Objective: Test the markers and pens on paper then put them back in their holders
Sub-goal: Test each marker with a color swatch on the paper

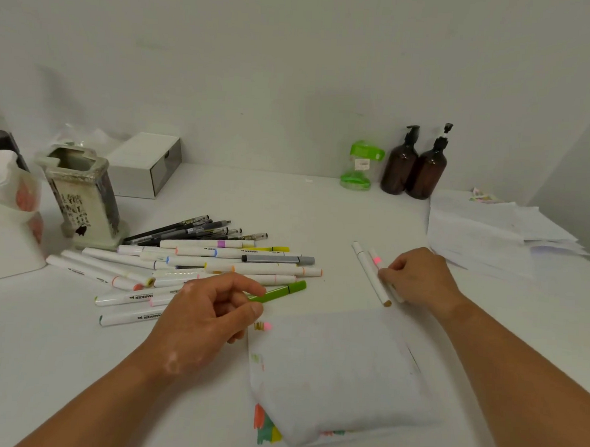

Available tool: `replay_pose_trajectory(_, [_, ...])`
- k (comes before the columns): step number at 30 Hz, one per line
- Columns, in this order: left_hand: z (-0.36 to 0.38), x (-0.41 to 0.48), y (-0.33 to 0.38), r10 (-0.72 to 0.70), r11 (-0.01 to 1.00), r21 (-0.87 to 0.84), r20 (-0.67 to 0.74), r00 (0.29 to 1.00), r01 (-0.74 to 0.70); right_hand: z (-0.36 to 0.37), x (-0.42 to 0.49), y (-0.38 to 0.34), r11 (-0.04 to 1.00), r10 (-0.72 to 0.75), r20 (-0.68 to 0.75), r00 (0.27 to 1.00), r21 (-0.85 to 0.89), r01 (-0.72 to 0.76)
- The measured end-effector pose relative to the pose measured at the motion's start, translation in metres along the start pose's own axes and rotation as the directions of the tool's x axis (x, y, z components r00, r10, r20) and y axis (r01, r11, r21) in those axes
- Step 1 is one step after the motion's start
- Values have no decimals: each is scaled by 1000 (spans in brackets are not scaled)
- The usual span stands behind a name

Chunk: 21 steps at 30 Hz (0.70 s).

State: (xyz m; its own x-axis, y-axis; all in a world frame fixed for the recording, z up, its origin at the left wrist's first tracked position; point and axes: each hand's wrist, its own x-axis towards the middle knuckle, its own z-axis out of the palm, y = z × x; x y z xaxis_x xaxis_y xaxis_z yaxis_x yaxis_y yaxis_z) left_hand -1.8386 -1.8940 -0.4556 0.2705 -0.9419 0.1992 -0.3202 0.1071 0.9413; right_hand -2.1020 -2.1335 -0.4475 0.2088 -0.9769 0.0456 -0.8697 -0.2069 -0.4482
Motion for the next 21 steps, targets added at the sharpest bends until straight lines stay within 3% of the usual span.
replay_pose_trajectory(3, [-4, 1, 1, 27, 1000, -13, -20, 999, -27, -6, -4, -13, 999, -12, -90, 996, 34, 15])
replay_pose_trajectory(6, [-6, 3, 3, 41, 998, -47, -55, 998, -44, -8, -28, -45, 971, -202, -202, 958, 85, 223])
replay_pose_trajectory(9, [-5, 3, 3, 36, 997, -63, -67, 997, -41, 13, -66, -86, 842, -538, 40, 842, 75, 535])
replay_pose_trajectory(11, [-5, 2, 3, 33, 998, -59, -59, 998, -37, 30, -79, -107, 770, -636, 148, 757, 63, 635])
replay_pose_trajectory(17, [-8, 3, 2, 24, 998, -51, -67, 997, -27, 51, -81, -130, 709, -655, 227, 721, -144, 690])
replay_pose_trajectory(21, [-8, 4, 1, 12, 997, -75, -63, 998, -17, 52, -80, -129, 692, -653, 252, 714, -183, 698])
